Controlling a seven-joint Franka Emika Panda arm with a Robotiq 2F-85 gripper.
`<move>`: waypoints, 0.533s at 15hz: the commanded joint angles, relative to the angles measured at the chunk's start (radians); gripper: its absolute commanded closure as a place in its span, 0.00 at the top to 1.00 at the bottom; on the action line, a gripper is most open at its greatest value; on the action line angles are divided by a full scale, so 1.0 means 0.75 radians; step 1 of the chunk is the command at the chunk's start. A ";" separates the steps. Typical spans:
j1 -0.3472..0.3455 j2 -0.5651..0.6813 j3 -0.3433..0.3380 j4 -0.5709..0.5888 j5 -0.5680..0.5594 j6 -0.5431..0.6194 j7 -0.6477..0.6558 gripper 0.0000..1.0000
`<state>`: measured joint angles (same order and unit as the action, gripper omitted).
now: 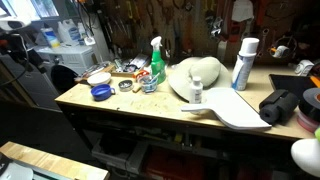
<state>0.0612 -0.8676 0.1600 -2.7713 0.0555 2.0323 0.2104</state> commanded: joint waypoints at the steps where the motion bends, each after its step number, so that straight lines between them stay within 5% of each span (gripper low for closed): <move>1: 0.002 0.002 -0.003 -0.022 -0.003 -0.004 0.001 1.00; 8: 0.003 0.021 -0.004 -0.040 -0.003 -0.003 0.002 1.00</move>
<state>0.0611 -0.8519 0.1600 -2.8033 0.0554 2.0323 0.2104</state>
